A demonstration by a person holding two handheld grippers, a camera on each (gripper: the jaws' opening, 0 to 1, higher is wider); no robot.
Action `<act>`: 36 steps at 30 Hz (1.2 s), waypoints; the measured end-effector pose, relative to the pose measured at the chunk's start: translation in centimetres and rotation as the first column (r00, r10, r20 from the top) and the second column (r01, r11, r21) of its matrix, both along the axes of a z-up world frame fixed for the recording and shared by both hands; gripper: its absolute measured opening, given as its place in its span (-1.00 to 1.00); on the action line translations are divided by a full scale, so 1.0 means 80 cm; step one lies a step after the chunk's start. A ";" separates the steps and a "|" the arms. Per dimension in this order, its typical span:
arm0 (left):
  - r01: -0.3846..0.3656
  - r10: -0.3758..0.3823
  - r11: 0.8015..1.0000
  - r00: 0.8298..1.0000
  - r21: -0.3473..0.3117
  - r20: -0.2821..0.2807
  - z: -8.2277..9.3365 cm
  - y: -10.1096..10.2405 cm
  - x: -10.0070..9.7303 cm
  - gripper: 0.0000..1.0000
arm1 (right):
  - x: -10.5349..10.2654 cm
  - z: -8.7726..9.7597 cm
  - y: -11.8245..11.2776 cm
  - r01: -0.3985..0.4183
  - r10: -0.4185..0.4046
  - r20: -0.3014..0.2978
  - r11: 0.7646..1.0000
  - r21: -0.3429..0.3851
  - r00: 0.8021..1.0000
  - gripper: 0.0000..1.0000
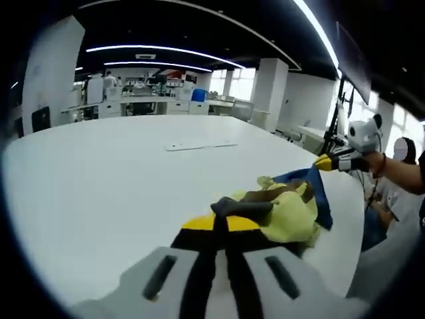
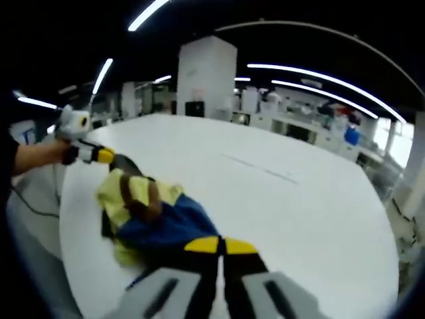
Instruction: Fold the garment on the visible template until the final outline fits inside the template.
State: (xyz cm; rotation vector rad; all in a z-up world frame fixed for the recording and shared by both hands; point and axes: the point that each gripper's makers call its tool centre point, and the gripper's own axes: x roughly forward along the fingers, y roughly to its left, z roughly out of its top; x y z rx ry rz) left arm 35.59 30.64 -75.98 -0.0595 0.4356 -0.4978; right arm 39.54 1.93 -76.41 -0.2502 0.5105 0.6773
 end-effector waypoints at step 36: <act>0.037 -0.018 0.988 0.992 0.151 -0.128 -0.056 0.012 -0.046 -0.99 | -0.019 -0.071 -0.091 0.204 -0.210 -0.179 0.978 -0.054 0.961 -1.00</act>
